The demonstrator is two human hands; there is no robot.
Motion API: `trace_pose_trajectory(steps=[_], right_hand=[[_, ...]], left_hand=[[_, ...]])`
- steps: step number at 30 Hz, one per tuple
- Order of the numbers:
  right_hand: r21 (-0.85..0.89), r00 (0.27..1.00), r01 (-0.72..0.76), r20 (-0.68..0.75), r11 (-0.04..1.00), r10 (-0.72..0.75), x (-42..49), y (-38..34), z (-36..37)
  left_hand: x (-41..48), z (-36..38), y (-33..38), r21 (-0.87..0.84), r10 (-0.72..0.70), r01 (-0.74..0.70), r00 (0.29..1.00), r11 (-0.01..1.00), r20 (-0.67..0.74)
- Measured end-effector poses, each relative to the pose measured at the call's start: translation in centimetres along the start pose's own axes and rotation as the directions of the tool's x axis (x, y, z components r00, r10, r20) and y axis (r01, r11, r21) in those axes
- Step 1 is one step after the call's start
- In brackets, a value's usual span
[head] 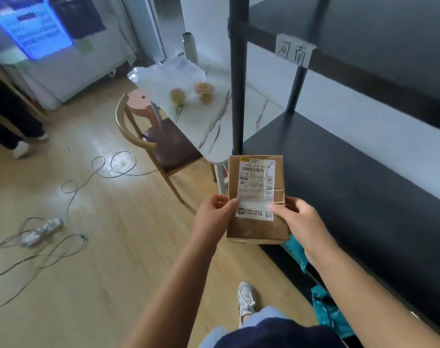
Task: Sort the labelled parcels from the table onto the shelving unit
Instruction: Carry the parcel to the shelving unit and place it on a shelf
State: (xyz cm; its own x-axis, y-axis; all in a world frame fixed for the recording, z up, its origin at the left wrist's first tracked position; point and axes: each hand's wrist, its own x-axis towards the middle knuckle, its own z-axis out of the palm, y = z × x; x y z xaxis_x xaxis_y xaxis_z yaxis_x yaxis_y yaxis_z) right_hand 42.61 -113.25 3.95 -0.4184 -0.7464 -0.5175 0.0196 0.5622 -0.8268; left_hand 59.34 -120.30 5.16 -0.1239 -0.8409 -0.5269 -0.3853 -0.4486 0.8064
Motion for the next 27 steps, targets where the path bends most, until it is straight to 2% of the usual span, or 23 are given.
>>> trace_pose_trajectory(steps=[9,18,24,27], right_hand=[[0.099,0.965,-0.065,-0.249,0.993,0.088,6.1,-3.8,0.3],[0.191,0.879,-0.059,-0.455,0.980,0.142,8.9,-6.2,2.1],[0.294,0.813,-0.087,-0.532,0.952,0.239,9.9,-7.7,2.9],[0.356,0.783,-0.108,-0.545,0.928,0.300,10.5,-8.1,2.5]], left_hand=[[9.0,1.4,6.3,0.214,0.090,-0.139,0.971,0.967,0.222],[17.2,3.6,11.1,0.368,0.117,-0.326,0.864,0.871,0.490],[19.8,4.5,12.9,0.347,0.092,-0.332,0.826,0.877,0.556],[20.3,5.0,13.8,0.354,0.109,-0.380,0.798,0.854,0.593]])
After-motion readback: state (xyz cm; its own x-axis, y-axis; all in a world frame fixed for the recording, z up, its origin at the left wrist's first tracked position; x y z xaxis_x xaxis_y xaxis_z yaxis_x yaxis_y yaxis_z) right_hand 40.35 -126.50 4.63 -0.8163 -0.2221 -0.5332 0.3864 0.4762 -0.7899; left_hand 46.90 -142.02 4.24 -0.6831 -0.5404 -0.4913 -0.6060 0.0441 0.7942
